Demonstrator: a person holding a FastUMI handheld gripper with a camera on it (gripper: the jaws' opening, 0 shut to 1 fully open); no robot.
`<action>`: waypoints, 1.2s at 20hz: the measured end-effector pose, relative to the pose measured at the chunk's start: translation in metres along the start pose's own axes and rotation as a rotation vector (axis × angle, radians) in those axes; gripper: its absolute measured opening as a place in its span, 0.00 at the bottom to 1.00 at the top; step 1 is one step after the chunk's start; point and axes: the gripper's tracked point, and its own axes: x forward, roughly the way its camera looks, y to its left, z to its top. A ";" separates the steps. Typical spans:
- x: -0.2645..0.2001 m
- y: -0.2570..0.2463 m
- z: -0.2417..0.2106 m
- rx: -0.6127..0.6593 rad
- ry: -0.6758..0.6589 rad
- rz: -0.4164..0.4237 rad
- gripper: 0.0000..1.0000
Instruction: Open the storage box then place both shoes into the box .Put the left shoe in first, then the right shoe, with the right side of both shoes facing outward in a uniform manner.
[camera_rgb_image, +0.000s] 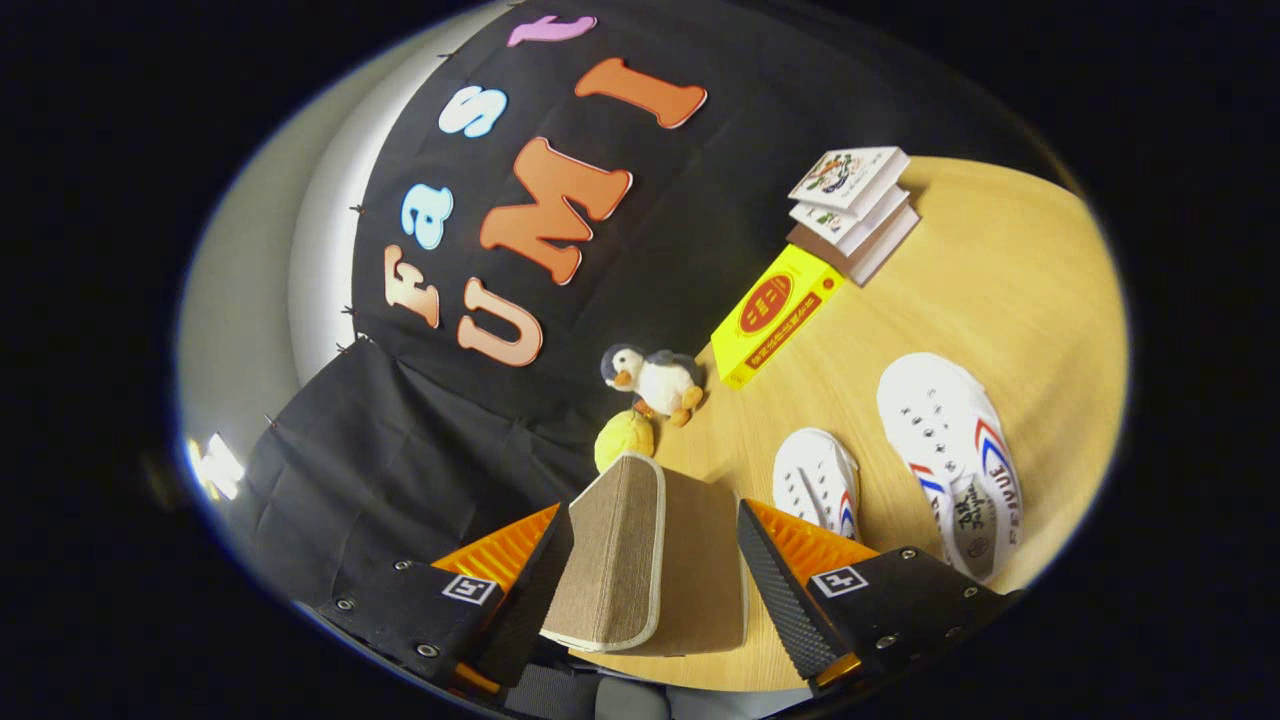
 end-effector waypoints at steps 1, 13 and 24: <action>0.007 -0.001 -0.008 0.007 0.030 0.008 0.98; 0.071 0.004 -0.088 0.037 0.360 0.110 0.98; 0.072 0.033 -0.106 0.216 0.514 0.298 0.83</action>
